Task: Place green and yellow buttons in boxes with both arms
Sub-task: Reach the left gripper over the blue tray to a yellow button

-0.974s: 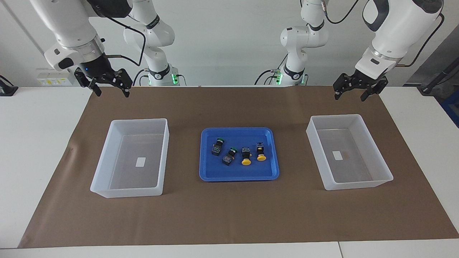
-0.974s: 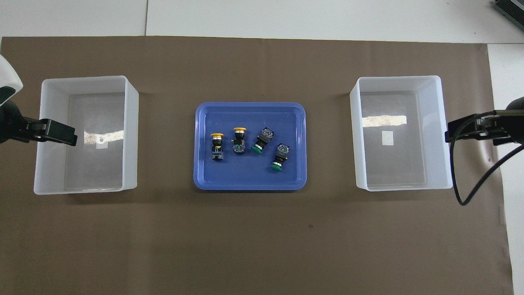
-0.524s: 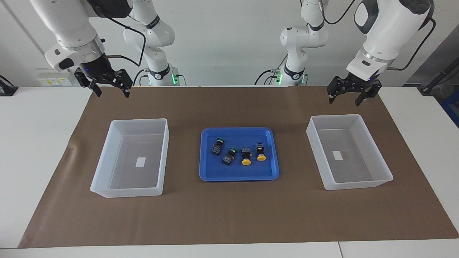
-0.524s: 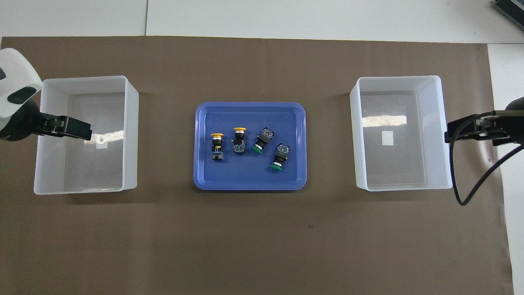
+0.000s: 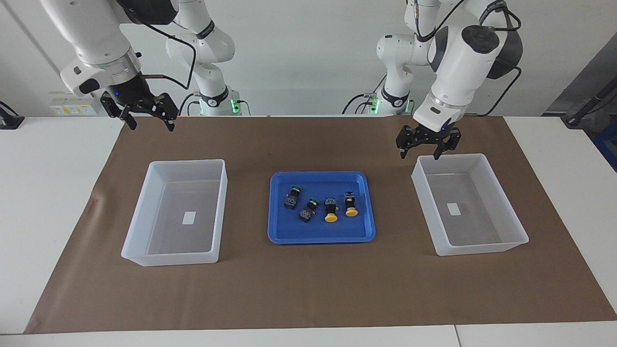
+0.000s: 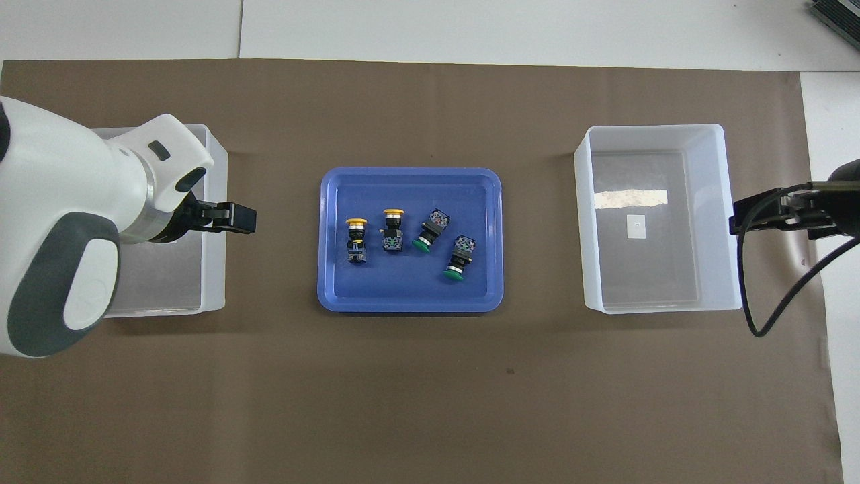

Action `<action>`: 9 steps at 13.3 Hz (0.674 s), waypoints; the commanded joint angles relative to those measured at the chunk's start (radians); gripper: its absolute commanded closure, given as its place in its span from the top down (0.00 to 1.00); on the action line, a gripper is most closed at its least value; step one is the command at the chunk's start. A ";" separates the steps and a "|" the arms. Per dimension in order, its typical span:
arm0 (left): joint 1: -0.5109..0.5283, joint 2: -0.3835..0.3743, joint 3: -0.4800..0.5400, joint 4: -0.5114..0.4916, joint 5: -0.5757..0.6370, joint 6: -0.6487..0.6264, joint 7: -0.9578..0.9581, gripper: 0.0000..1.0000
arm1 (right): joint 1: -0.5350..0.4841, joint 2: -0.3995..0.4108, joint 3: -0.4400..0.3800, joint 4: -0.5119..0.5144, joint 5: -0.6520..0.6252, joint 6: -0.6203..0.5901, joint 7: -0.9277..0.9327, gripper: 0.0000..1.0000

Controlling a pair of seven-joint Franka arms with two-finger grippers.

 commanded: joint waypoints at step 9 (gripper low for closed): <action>-0.199 0.153 0.013 -0.180 0.019 0.377 -0.266 1.00 | -0.006 -0.030 0.005 -0.037 -0.005 0.000 -0.013 1.00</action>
